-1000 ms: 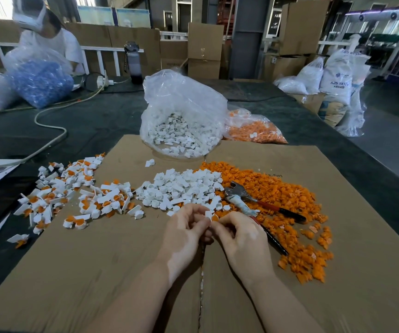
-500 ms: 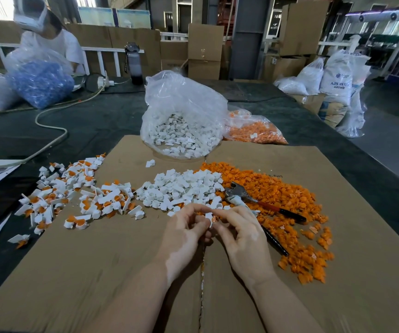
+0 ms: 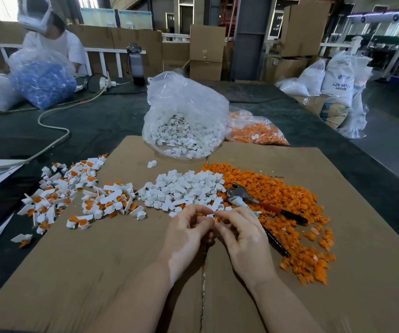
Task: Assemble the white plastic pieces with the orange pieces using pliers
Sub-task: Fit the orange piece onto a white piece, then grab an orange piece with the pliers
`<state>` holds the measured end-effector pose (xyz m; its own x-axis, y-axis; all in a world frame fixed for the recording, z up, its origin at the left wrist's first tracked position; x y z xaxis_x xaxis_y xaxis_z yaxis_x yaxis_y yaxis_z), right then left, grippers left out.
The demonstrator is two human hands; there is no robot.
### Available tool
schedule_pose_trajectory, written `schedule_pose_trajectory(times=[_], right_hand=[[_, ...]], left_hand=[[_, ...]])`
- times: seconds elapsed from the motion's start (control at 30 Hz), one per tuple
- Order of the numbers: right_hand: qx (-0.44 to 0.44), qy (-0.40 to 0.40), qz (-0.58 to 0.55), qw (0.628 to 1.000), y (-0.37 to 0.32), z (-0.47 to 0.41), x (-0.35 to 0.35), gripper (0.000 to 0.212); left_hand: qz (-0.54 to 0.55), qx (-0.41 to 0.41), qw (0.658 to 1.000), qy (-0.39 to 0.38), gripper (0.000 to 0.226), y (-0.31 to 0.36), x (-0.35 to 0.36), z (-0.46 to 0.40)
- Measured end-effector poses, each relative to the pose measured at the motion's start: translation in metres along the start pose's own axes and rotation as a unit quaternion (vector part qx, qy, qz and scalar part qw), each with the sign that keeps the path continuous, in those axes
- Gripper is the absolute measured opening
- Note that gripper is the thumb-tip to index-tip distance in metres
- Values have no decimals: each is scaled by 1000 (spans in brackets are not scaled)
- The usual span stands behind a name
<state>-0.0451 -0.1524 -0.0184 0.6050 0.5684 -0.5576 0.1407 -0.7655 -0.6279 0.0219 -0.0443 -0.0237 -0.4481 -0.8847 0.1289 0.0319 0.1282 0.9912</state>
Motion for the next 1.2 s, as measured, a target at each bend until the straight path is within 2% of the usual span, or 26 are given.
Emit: schedule_pose_trajectory(times=[0.1, 0.17, 0.23, 0.3, 0.4, 0.5, 0.6, 0.73, 0.83, 0.9, 0.97, 1.07, 1.2], right_hand=[[3, -2, 7, 1000, 1, 0, 0, 20], [10, 5, 20, 1000, 1, -1, -1, 19], [23, 33, 66, 997, 3, -3, -6, 24], [73, 59, 153, 984, 7, -10, -14, 32], [218, -33, 307, 926, 19, -24, -28, 52], [291, -144, 350, 879, 28, -34, -37, 53], [274, -172, 388, 863, 29, -41, -37, 50], [239, -158, 406, 868, 25, -44, -39, 51], [218, -157, 348, 898, 18, -45, -41, 37], [223, -185, 272, 918, 11, -46, -42, 30], [246, -223, 161, 929, 6, -47, -41, 33], [295, -270, -27, 916, -6, -45, -40, 31], [341, -310, -136, 877, -17, -44, -42, 22]], left_hand=[[-20, 11, 1000, -1, 7, 2, 0, -1], [-29, 7, 1000, 2, 11, 2, 0, -3], [-18, -11, 1000, 11, 12, 1, 0, -6], [-18, -22, 999, 19, 11, 1, -2, -8], [-29, -29, 999, 23, 8, 1, -3, -10], [-33, -41, 998, 23, 8, 2, -2, -11], [-30, -43, 998, 24, 9, 3, -1, -12], [-7, -57, 998, 36, 11, 5, 0, -13], [44, -76, 995, 54, 10, 9, 0, -15], [74, -79, 992, 67, 8, 13, 0, -17], [78, -75, 991, 78, 8, 17, 0, -21], [72, -64, 992, 87, 9, 25, -1, -28], [41, -49, 991, 114, 8, 31, -6, -38]])
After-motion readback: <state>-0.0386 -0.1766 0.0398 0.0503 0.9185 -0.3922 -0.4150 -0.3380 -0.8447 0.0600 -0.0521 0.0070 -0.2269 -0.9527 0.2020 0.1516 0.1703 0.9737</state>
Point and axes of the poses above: each hand's wrist, its own z-axis away from the middle knuckle, its own x-axis out of the palm, y = z × x, the point moved 1 cm from there along -z, towards the middle knuckle, and after that the axes turned 1 degree about x, right-handed, at the moved point
